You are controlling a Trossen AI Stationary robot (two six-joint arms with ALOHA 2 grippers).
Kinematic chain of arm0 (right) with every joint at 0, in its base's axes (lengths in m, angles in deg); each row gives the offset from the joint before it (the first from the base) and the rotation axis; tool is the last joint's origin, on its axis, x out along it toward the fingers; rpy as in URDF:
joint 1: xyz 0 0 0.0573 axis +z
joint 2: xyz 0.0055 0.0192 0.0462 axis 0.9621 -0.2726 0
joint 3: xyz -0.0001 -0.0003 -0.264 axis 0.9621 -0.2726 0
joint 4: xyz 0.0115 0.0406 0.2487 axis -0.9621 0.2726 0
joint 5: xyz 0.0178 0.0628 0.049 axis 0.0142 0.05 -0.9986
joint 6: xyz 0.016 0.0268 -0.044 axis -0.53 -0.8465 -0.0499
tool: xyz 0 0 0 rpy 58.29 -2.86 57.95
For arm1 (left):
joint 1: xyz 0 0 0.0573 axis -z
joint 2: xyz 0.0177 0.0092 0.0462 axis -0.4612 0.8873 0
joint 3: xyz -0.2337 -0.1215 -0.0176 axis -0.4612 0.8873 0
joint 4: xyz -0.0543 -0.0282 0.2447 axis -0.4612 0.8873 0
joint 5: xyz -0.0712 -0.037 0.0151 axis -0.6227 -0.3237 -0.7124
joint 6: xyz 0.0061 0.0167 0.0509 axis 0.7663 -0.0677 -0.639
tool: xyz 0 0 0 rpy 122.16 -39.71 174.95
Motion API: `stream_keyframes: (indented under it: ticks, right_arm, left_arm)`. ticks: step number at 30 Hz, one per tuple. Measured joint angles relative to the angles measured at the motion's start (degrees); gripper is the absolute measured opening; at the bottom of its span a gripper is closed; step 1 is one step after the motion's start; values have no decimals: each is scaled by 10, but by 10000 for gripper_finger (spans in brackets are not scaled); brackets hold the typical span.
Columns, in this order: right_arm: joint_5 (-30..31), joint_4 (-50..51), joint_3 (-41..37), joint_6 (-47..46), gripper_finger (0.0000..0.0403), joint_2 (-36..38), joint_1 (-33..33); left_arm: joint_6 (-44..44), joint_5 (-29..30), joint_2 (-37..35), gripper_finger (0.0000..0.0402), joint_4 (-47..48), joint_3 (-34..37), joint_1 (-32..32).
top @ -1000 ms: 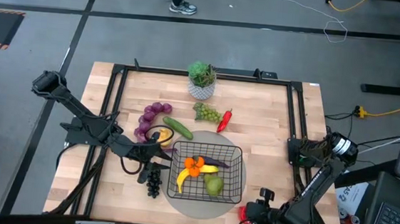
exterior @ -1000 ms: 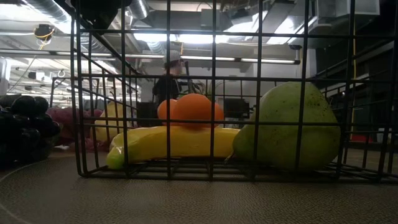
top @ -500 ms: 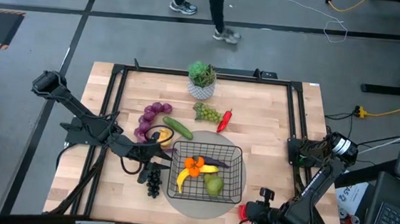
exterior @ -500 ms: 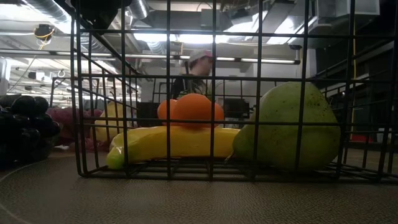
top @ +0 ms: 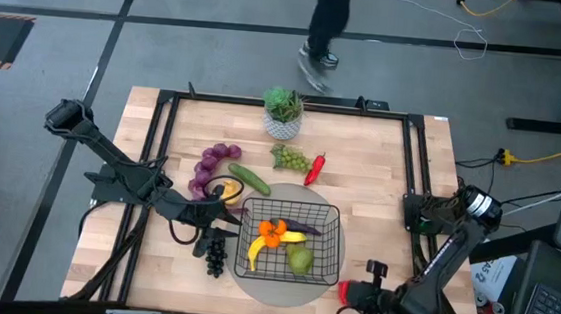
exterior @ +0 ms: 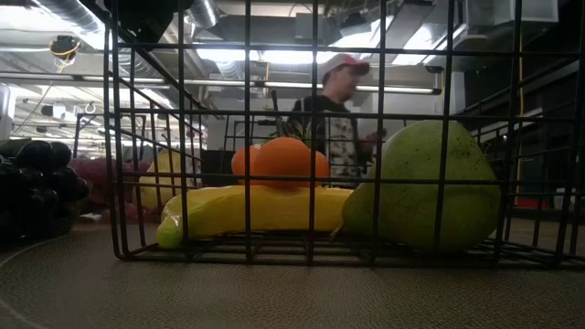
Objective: Build produce basket
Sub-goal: Put the red bell pepper into the black wire basket
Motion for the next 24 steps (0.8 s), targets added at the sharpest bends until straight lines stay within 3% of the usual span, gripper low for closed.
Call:
stream_keyframes:
  ticks: [9, 15, 24]
  right_arm:
    - [36, 92, 93, 98, 4, 0, 0]
    - [78, 99, 156, 269, 4, 1, -3]
    - [226, 102, 208, 452, 5, 1, -5]
  left_arm:
    - [0, 0, 0, 133, 0, 0, 0]
    - [0, 0, 0, 133, 0, 0, 0]
    - [0, 0, 0, 133, 0, 0, 0]
